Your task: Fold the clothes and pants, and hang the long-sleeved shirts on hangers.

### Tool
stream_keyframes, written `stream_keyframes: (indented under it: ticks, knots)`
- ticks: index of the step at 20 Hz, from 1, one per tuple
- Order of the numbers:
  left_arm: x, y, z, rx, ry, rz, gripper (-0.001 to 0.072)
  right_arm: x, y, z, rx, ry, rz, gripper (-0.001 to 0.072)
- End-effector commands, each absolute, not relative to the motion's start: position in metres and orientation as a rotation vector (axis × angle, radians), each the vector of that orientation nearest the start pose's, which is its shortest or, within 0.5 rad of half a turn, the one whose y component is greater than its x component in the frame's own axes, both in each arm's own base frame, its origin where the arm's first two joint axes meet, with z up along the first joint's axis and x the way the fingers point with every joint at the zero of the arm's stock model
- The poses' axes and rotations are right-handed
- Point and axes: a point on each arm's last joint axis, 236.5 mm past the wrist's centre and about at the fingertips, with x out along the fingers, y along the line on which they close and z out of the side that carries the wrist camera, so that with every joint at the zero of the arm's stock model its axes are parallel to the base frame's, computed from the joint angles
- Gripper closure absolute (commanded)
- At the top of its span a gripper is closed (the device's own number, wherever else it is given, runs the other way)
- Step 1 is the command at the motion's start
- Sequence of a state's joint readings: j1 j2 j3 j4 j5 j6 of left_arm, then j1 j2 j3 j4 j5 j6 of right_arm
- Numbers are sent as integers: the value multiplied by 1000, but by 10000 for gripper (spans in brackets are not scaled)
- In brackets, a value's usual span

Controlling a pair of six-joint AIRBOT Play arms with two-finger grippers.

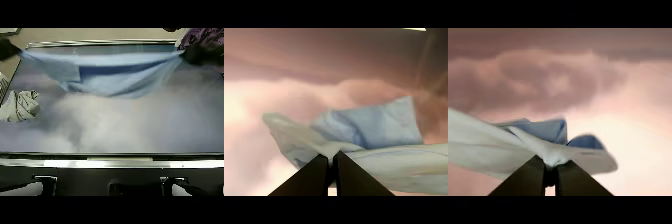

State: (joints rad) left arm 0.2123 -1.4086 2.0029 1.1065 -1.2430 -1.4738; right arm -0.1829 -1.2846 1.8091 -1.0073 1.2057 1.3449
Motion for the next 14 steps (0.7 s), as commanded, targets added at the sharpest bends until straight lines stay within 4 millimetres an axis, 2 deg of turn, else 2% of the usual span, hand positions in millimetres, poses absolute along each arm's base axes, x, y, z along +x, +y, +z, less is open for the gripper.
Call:
stream_keyframes:
  ticks: [1,3,6,8,9,10,12,14]
  knots:
    - [418,21,429,-205,300,-19,690,406,18,420,77,333,216,676]
    - [365,27,451,-202,242,42,690,360,11,459,39,235,146,676]
    - [293,35,474,-223,147,121,690,294,0,497,40,128,44,676]
    - [255,44,488,-227,87,181,690,265,-5,513,34,73,2,676]
    - [241,49,493,-232,64,210,690,257,-5,516,30,61,-5,676]
    - [232,50,496,-236,50,221,690,252,-7,517,35,58,-17,676]
    - [231,50,493,-237,61,222,690,257,-8,508,47,93,-18,676]
    - [250,49,476,-248,135,215,690,277,-11,485,75,182,-19,676]
